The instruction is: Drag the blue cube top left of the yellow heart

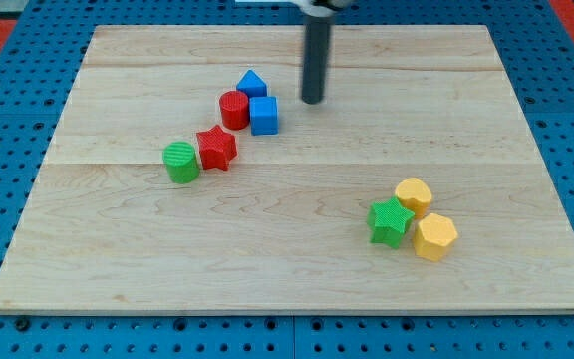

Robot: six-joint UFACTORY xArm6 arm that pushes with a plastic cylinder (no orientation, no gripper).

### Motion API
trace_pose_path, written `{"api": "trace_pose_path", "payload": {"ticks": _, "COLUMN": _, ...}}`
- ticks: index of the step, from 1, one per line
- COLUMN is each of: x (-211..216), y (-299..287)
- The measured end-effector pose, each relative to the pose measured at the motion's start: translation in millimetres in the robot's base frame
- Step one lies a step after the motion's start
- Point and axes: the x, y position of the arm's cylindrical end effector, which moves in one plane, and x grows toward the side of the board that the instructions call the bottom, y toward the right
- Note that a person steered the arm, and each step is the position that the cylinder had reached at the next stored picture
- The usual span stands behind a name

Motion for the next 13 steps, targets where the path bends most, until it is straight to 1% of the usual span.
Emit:
{"api": "trace_pose_path", "payload": {"ticks": 1, "x": -24.4, "y": -65.7}}
{"api": "trace_pose_path", "payload": {"ticks": 2, "x": -4.1, "y": -107.9}}
{"api": "trace_pose_path", "payload": {"ticks": 3, "x": 18.8, "y": -30.6}}
{"api": "trace_pose_path", "payload": {"ticks": 4, "x": 34.2, "y": 7.8}}
{"api": "trace_pose_path", "payload": {"ticks": 5, "x": 56.1, "y": -4.4}}
{"api": "trace_pose_path", "payload": {"ticks": 6, "x": 55.1, "y": -27.0}}
{"api": "trace_pose_path", "payload": {"ticks": 7, "x": 80.8, "y": -44.5}}
{"api": "trace_pose_path", "payload": {"ticks": 8, "x": 105.5, "y": 23.1}}
{"api": "trace_pose_path", "payload": {"ticks": 9, "x": 105.5, "y": 60.0}}
{"api": "trace_pose_path", "payload": {"ticks": 10, "x": 82.3, "y": 32.2}}
{"api": "trace_pose_path", "payload": {"ticks": 11, "x": 60.7, "y": 18.0}}
{"api": "trace_pose_path", "payload": {"ticks": 12, "x": 84.2, "y": 24.8}}
{"api": "trace_pose_path", "payload": {"ticks": 13, "x": 133.2, "y": 14.8}}
